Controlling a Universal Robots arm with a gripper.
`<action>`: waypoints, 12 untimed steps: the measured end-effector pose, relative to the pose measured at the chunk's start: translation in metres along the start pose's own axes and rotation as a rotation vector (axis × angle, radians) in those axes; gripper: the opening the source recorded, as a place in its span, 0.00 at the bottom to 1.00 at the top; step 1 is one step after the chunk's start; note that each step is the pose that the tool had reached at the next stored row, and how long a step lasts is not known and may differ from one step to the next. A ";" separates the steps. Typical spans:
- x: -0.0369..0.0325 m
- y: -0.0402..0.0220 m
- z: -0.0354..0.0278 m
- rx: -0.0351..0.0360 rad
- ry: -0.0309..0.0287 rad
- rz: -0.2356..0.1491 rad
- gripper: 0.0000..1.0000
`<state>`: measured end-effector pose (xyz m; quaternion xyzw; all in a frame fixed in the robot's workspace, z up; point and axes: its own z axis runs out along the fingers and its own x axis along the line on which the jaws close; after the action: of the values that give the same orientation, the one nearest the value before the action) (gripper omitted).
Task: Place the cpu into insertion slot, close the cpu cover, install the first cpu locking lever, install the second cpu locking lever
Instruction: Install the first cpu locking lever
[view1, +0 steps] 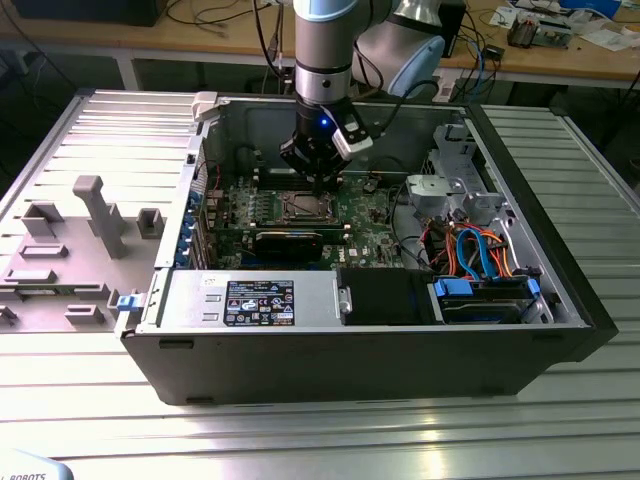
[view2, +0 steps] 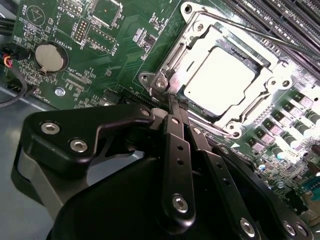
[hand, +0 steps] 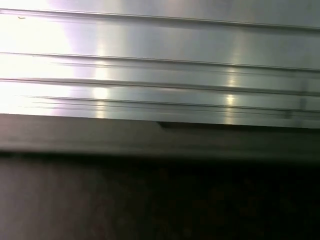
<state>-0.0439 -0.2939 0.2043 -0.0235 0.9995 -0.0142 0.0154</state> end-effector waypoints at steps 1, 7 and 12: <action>0.0000 0.0001 0.0005 0.0028 0.0001 0.000 0.11; 0.0000 0.0006 0.0025 0.0039 0.0003 0.000 0.11; 0.0000 0.0008 0.0031 -0.0037 -0.0003 0.000 0.11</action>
<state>-0.0439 -0.2933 0.2012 -0.0235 0.9995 -0.0124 0.0155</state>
